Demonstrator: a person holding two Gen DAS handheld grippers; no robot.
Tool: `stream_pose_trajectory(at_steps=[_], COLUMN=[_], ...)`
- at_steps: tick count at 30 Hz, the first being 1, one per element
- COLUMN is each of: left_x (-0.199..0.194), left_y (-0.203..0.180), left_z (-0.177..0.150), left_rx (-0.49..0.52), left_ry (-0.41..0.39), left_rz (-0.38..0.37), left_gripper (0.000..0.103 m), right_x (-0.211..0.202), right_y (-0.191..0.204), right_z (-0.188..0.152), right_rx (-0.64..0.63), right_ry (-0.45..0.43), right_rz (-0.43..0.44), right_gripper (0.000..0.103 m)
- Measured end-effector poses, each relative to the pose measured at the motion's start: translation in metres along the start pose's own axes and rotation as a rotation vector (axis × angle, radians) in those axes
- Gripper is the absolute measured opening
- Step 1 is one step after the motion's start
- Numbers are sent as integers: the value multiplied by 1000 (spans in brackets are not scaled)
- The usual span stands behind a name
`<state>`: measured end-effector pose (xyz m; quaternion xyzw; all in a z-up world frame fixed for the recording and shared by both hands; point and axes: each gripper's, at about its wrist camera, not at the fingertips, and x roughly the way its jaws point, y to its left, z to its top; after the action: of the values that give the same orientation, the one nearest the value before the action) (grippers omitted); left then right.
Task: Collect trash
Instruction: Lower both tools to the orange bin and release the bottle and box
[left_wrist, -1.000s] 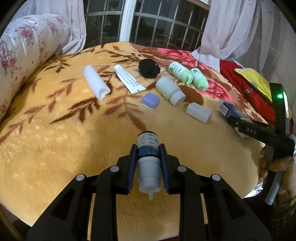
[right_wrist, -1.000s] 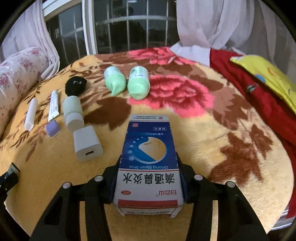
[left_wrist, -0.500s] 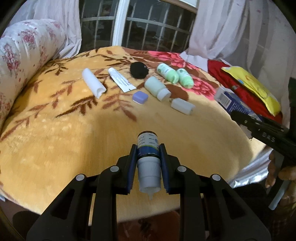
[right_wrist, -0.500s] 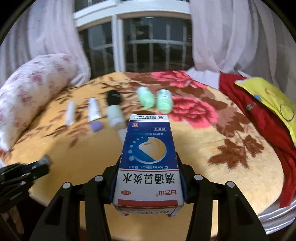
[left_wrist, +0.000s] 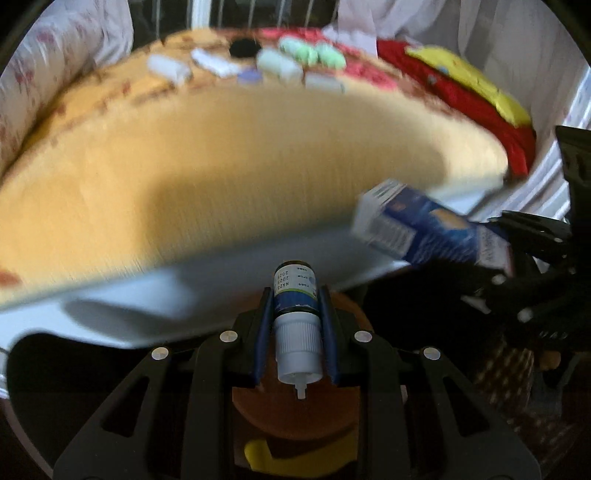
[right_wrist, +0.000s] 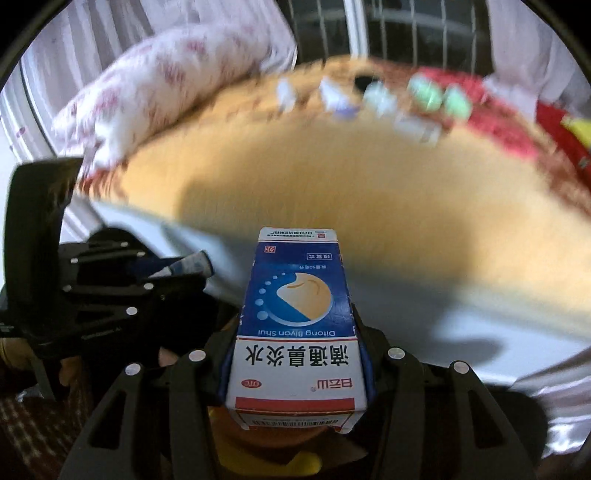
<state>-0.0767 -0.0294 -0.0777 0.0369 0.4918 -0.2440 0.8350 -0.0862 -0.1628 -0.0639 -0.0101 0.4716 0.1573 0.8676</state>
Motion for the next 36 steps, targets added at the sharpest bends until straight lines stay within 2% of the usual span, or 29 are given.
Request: stream_pose_trajectory(at_steps=[1, 5, 9, 10, 11, 12, 13, 19, 23, 27, 31, 33, 36], left_x=[6, 29, 29, 28, 28, 29, 29, 28, 22, 8, -16, -27, -38], left_y=[-1, -2, 0, 2, 2, 3, 3, 3, 4, 7, 8, 12, 18], left_z=[-6, -26, -28, -28, -28, -29, -30, -30, -25, -10, 18, 34, 63], left_rx=[4, -17, -34, -41, -44, -51, -58, -58, -55, -58, -59, -59, -70], left_ry=[27, 116, 129, 134, 142, 157, 166, 164, 129, 55, -72, -134, -212], left_rz=[-3, -25, -20, -15, -9, 6, 18, 22, 17, 17, 34, 56, 87], left_gripper=[24, 24, 24, 27, 39, 56, 60, 60, 60, 60, 61, 67, 67], right_x=[13, 40, 55, 58, 60, 59, 59, 53, 44, 21, -5, -14, -16], right_y=[3, 14, 18, 18, 18, 17, 16, 10, 2, -10, -12, -17, -35], right_z=[-9, -30, -40, -42, -44, -45, -45, -44, -34, -14, 26, 53, 95], right_rx=[1, -1, -10, -12, -11, 2, 9, 32, 32, 14, -31, -76, -92], right_ry=[44, 126, 185, 201, 214, 210, 208, 180, 125, 20, -118, -199, -268], right_rz=[13, 16, 13, 12, 15, 21, 25, 14, -14, -46, -110, -159, -210], right_gripper=[50, 50, 51, 54, 59, 69, 71, 71, 71, 71, 71, 71, 72])
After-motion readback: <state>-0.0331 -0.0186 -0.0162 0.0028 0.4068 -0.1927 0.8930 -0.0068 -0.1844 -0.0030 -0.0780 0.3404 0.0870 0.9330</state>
